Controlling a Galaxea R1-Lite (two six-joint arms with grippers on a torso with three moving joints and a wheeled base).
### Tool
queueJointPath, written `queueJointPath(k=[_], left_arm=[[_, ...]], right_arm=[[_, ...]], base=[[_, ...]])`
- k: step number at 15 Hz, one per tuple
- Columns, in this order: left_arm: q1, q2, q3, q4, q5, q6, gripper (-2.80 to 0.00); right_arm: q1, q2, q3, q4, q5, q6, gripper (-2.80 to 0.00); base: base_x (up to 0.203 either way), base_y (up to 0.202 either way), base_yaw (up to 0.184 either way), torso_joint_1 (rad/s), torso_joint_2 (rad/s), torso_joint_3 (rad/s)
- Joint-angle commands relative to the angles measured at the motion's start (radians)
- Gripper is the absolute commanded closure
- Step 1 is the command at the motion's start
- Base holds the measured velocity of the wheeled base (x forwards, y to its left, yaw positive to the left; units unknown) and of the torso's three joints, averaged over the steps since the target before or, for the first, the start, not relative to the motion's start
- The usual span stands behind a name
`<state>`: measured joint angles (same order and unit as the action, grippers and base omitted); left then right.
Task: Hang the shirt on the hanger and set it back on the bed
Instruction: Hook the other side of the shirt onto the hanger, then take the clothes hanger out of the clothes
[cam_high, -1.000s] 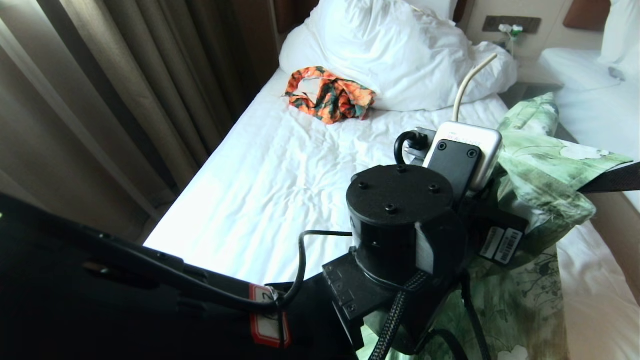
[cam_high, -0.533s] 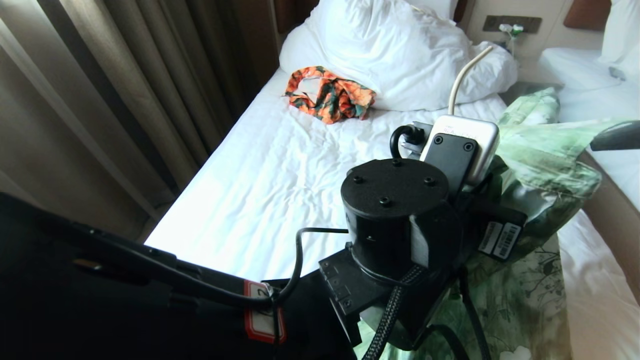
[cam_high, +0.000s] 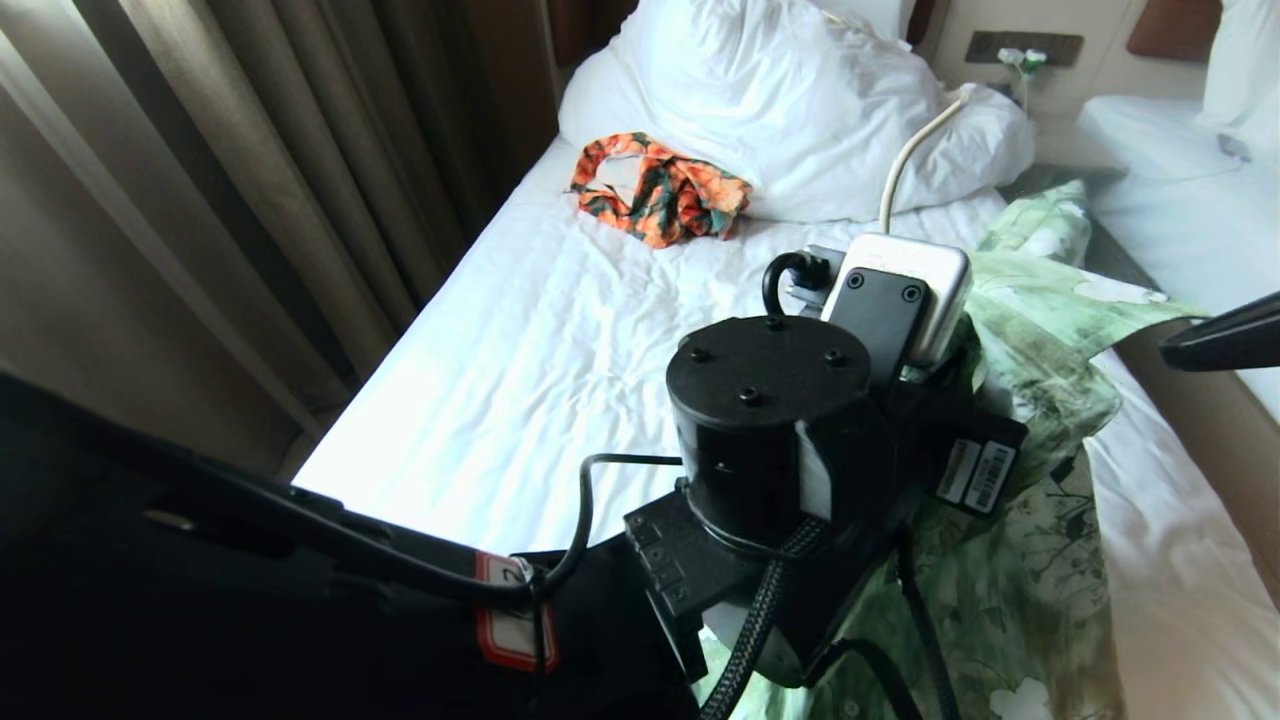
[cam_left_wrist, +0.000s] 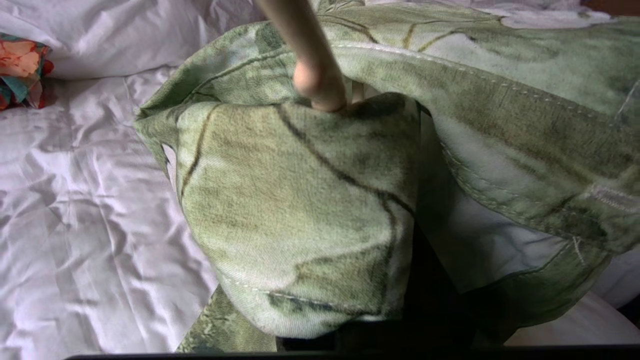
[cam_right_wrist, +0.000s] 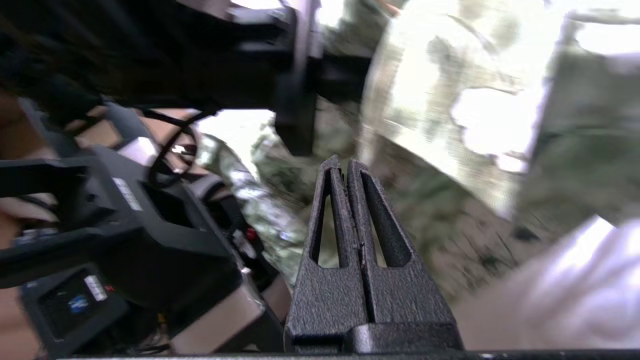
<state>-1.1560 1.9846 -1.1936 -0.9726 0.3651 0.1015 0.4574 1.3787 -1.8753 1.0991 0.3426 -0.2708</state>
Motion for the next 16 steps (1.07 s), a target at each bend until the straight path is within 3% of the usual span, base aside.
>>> queueJointPath(k=[1,3,5,8,9,13,16], left_arm=[[0.002,-0.02,0.024,-0.005,0.003,0.001,0.0],[0.001,-0.026,0.031,-0.005,0.002,0.001,0.0],[-0.003,-0.033,0.03,-0.001,0.008,0.002,0.0],[-0.008,-0.072,0.026,0.073,0.008,0.001,0.0],[-0.008,-0.073,0.021,0.076,0.008,0.001,0.0],[-0.007,-0.072,0.008,0.091,0.006,0.001,0.0],[-0.003,-0.076,0.006,0.092,0.005,0.001,0.0]], right_arm=[[0.003,0.001,-0.026,0.016,-0.029,-0.004,0.0],[0.003,-0.005,-0.052,0.021,-0.037,-0.021,0.0],[0.008,-0.003,-0.055,0.014,-0.044,-0.119,0.0],[0.075,0.017,-0.057,-0.028,-0.097,-0.132,0.0],[0.093,0.023,-0.057,-0.041,-0.122,-0.141,-2.8],[0.215,0.063,-0.053,-0.1,-0.244,-0.152,-2.8],[0.227,0.104,-0.045,-0.18,-0.249,-0.165,-2.8]], base=[[0.0,0.0,0.0,0.0,0.0,0.0],[0.0,0.0,0.0,0.0,0.0,0.0],[0.0,0.0,0.0,0.0,0.0,0.0],[0.0,0.0,0.0,0.0,0.0,0.0],[0.0,0.0,0.0,0.0,0.0,0.0],[0.0,0.0,0.0,0.0,0.0,0.0],[0.0,0.0,0.0,0.0,0.0,0.0]])
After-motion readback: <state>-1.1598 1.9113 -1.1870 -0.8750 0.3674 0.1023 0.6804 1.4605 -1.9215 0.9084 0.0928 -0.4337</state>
